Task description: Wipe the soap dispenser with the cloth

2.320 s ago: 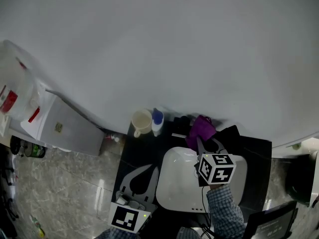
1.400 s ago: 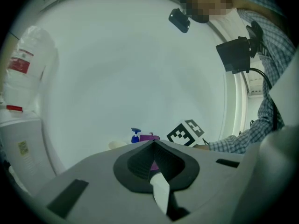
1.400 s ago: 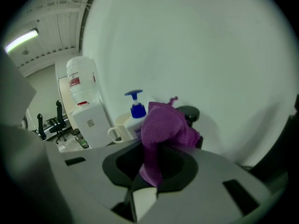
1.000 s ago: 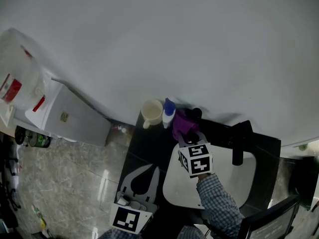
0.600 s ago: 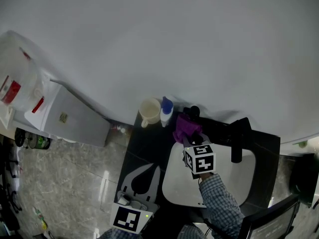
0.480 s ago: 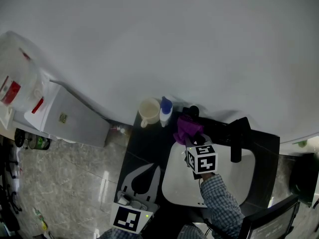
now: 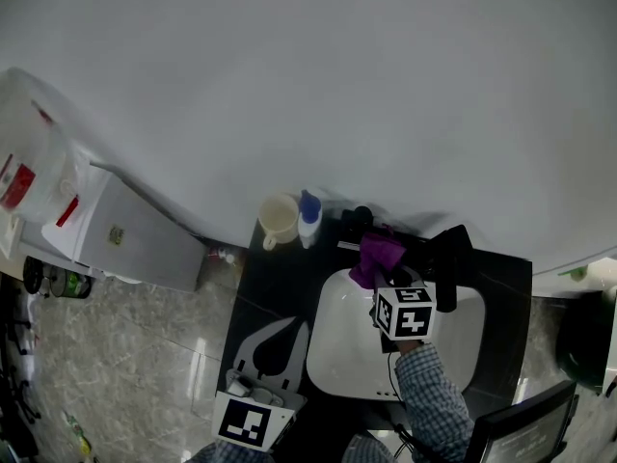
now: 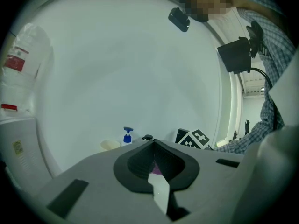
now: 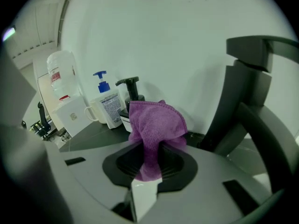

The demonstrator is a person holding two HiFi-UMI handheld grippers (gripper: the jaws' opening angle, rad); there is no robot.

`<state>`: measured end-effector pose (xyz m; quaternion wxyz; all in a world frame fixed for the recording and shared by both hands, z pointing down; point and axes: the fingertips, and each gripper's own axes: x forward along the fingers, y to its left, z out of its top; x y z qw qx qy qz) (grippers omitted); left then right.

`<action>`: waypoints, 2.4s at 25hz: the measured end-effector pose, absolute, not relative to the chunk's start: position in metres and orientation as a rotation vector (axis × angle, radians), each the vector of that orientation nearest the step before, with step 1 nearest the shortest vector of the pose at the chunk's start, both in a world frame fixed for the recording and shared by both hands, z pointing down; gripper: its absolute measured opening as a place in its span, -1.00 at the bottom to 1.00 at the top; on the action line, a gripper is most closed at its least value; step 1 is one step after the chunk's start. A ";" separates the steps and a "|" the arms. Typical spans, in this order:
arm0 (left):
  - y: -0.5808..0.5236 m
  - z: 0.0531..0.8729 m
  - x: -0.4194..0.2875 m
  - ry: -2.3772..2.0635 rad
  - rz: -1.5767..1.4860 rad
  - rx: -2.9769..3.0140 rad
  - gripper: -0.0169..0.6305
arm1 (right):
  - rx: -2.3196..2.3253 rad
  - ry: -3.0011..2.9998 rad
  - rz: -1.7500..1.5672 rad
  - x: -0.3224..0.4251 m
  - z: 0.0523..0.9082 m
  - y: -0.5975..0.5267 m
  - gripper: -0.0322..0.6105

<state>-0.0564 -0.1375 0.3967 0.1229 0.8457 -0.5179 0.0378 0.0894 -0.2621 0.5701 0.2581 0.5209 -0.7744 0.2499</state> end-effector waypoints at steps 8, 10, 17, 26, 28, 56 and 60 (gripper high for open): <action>-0.136 0.383 -0.048 -1.489 0.099 2.523 -0.94 | 1.501 -2.251 0.603 0.092 0.516 -0.243 -0.66; -0.135 0.376 -0.046 -1.487 0.102 2.545 -0.94 | 1.525 -2.303 0.579 0.092 0.495 -0.234 -0.66; -0.134 0.350 -0.040 -1.490 0.074 2.609 -0.94 | 1.598 -2.409 0.320 0.096 0.414 -0.198 -0.66; -0.124 0.335 -0.032 -1.463 0.069 2.686 -0.94 | 1.658 -2.473 0.145 0.092 0.363 -0.148 -0.66; -0.122 0.337 -0.030 -1.452 0.081 2.694 -0.94 | 1.655 -2.470 0.084 0.093 0.356 -0.138 -0.66; -0.124 0.354 -0.028 -1.430 0.139 2.677 -0.94 | 1.655 -2.457 0.024 0.099 0.359 -0.127 -0.66; -0.124 0.357 -0.029 -1.428 0.155 2.671 -0.94 | 1.642 -2.470 0.005 0.097 0.355 -0.128 -0.66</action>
